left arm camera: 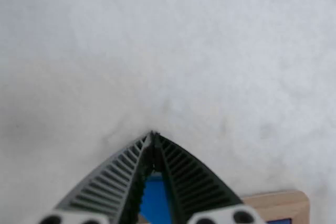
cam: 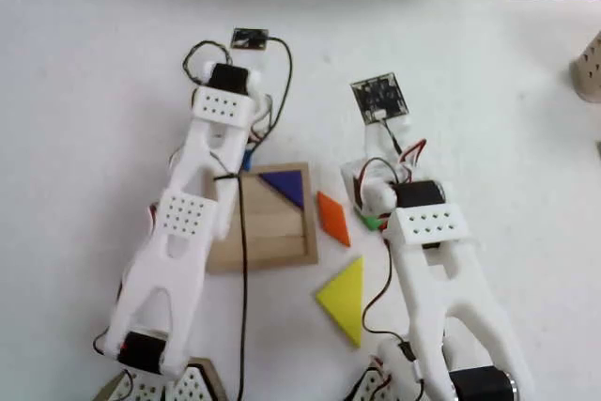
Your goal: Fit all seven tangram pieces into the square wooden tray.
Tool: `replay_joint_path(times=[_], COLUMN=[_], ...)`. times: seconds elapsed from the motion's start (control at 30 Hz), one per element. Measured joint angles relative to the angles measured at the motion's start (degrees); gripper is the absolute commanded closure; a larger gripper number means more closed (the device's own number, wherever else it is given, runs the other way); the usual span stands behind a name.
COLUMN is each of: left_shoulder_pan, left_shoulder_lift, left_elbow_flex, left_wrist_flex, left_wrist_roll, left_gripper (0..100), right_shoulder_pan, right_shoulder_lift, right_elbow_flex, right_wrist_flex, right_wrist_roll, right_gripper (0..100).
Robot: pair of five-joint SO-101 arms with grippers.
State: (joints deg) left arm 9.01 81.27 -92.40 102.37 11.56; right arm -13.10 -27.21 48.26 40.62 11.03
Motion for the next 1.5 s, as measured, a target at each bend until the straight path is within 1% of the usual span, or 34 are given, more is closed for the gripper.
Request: replay_joint_path(times=[0.13,0.23,0.3,0.4,0.57,0.77,1.07,1.27,1.5], left_shoulder_pan=[0.00,0.00,0.18,0.35,0.18,0.18,0.18,-1.49,-1.58], left_shoulder_lift=[0.00,-3.08,-7.82,-16.35,-27.69,-37.71,-53.01,-60.31,-65.41], left_elbow_flex=[0.09,5.45,13.45,28.57,49.14,63.30,80.88,88.97,98.37], left_wrist_flex=[0.00,-0.18,-0.18,-0.53,-5.89,-8.70,-17.23,-25.67,-29.63], left_wrist_roll=[0.00,-3.16,-5.80,-9.41,-13.19,-13.71,-13.71,-13.71,-13.71], left_gripper=[98,98,98,98,98,98,98,98,98], right_shoulder_pan=[-0.09,0.00,-0.09,-0.09,-0.09,-0.09,0.00,0.00,0.09], right_shoulder_lift=[0.00,0.00,0.00,0.00,0.00,0.00,0.00,0.00,0.00], right_elbow_flex=[0.00,0.00,0.00,0.00,0.00,0.00,0.00,0.00,0.00], right_wrist_flex=[0.00,0.00,0.00,0.00,0.00,0.00,-0.97,-0.97,-0.97], right_wrist_roll=[0.18,0.35,0.35,0.35,0.35,0.35,0.35,0.35,0.35], right_gripper=[97.8,97.8,97.8,97.8,97.8,97.8,97.8,97.8,97.8])
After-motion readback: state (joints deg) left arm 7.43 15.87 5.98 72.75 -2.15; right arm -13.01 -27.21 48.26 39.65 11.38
